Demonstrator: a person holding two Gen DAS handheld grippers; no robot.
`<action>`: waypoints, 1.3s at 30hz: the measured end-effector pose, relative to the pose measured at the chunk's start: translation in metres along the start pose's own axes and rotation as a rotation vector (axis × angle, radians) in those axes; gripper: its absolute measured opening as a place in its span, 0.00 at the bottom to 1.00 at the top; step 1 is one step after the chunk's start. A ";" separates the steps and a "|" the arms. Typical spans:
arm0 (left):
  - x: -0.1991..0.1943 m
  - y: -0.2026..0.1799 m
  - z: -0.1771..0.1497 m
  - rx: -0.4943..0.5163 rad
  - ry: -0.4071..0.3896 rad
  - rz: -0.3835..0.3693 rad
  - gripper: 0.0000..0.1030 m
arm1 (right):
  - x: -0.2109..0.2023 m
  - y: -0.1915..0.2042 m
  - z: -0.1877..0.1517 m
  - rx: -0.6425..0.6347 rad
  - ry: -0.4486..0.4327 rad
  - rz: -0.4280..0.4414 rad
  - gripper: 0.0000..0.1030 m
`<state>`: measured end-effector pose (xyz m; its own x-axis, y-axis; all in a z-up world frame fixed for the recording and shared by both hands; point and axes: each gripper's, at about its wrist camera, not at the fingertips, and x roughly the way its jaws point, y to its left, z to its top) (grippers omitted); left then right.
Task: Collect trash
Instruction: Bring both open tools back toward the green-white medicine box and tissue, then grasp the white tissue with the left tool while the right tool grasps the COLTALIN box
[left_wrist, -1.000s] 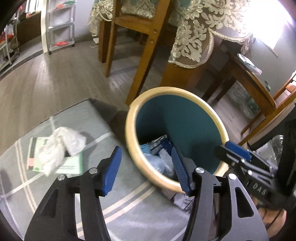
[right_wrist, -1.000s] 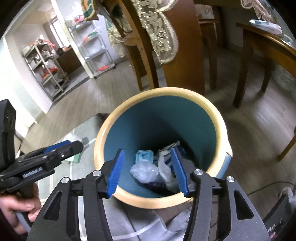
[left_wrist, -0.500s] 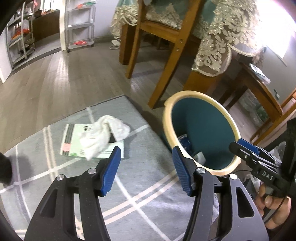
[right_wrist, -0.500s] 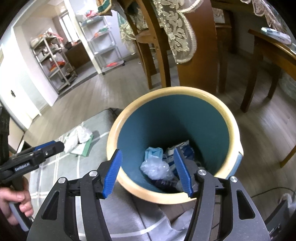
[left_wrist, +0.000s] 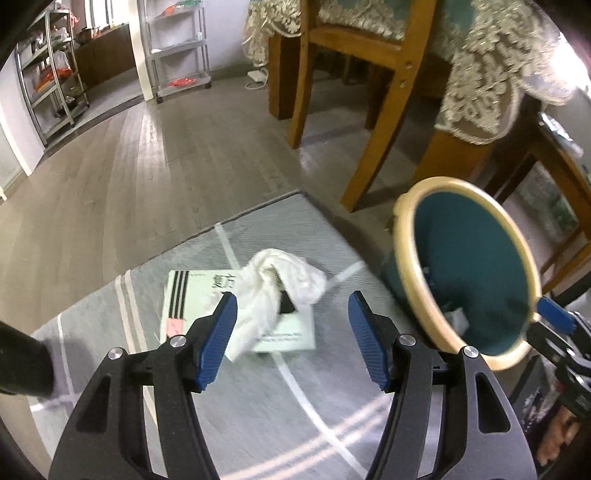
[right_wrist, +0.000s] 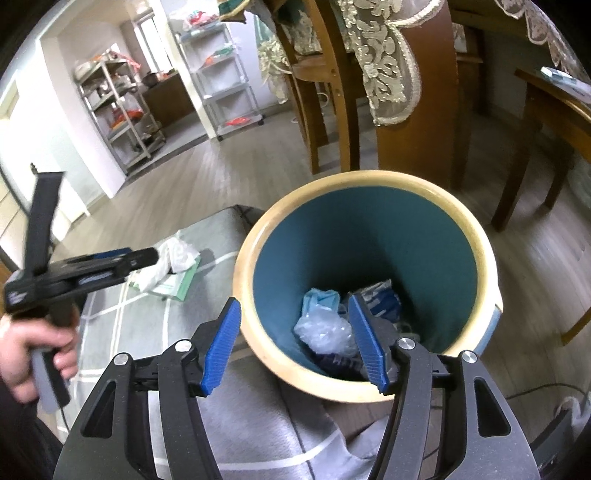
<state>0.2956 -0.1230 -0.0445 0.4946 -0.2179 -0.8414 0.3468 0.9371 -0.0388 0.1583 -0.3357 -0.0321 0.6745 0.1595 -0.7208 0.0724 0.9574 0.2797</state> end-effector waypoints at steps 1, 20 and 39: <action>0.005 0.003 0.002 -0.001 0.008 0.006 0.60 | 0.000 0.002 0.000 -0.005 0.001 0.001 0.60; 0.023 0.037 -0.010 0.023 0.045 0.043 0.11 | 0.025 0.046 0.005 -0.135 0.047 0.136 0.67; -0.082 0.128 -0.073 -0.301 -0.056 -0.027 0.11 | 0.125 0.187 0.050 -0.717 0.239 0.274 0.89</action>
<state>0.2410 0.0350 -0.0201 0.5344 -0.2510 -0.8071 0.1126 0.9675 -0.2264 0.2926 -0.1488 -0.0379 0.4187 0.3810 -0.8243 -0.6175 0.7850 0.0492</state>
